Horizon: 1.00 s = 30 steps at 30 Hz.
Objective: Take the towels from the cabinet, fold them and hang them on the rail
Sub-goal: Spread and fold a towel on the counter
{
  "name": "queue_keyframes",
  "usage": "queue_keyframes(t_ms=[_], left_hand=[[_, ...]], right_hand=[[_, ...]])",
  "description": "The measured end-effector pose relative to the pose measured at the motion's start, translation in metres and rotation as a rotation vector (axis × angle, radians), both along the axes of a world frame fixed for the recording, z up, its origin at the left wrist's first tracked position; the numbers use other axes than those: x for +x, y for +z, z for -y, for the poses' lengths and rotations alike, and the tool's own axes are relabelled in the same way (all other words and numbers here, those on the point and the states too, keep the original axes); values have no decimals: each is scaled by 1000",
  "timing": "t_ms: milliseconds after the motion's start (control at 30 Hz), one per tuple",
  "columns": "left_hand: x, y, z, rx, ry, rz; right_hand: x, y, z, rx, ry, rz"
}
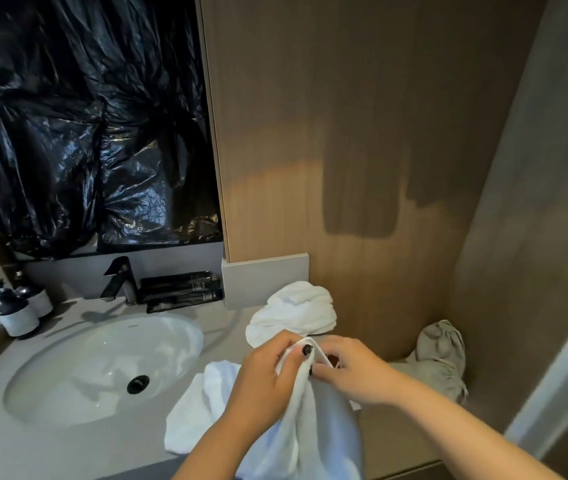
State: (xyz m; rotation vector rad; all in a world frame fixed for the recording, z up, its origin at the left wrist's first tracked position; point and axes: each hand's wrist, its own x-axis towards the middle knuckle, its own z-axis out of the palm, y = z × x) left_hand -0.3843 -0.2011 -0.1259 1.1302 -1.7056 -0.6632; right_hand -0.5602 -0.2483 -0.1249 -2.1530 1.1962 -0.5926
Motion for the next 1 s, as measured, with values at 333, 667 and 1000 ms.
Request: queue_keyframes(t_ms=[333, 667, 1000], left_hand=[[-37, 0, -65, 93, 174, -52], [-25, -35, -110, 226, 276, 100], [-55, 18, -118, 68, 151, -24]], right_hand=[[-51, 11, -60, -3, -98, 297], [-127, 53, -90, -192, -417, 454], [-104, 12, -128, 67, -255, 302]])
